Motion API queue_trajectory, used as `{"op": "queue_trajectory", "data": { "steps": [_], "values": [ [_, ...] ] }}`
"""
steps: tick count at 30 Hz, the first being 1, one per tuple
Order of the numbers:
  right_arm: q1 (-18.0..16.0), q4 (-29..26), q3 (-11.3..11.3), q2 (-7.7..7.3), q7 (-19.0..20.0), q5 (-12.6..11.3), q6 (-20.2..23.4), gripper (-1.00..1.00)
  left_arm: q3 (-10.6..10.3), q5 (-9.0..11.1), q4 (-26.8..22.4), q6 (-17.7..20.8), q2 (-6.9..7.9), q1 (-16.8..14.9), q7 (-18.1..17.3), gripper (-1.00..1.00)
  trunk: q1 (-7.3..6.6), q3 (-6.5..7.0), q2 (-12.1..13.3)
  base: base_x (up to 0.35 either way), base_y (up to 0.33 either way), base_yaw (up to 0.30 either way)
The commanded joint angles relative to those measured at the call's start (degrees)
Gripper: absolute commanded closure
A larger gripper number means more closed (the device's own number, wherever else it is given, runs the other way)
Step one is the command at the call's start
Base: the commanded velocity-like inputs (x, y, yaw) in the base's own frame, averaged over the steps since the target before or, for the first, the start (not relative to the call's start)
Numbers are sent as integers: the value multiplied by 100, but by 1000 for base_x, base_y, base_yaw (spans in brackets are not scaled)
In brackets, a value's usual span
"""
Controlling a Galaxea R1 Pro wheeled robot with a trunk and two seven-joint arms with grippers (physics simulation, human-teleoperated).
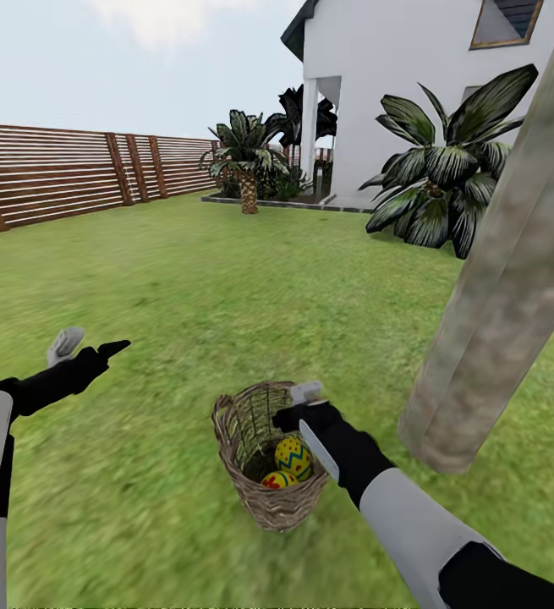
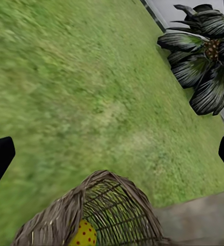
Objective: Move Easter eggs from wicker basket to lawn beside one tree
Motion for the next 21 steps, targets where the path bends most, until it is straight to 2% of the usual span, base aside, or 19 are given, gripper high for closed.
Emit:
{"op": "queue_trajectory", "data": {
  "steps": [1, 5, 12, 21],
  "values": [
    [-4, -76, 146, -5, -55, -57, 18, -100, 3, -39, 0, 28, -2, -5, -48, -100, 21, -24, -44, 0, 0, 0],
    [-4, -180, 341, -7, -62, -64, 12, -100, -99, -39, -5, 28, 3, -5, -48, -100, 109, -96, -204, 0, 0, 0],
    [-3, -156, 379, -25, -71, -69, 9, -100, -139, -39, -7, 28, 4, -5, -48, -100, 263, -221, -485, 0, 0, 0],
    [-3, -162, 372, -47, -72, -60, 9, -100, -140, -39, -5, 28, 3, -5, -48, -100, 293, -419, -510, 0, 0, 0]
  ]
}}
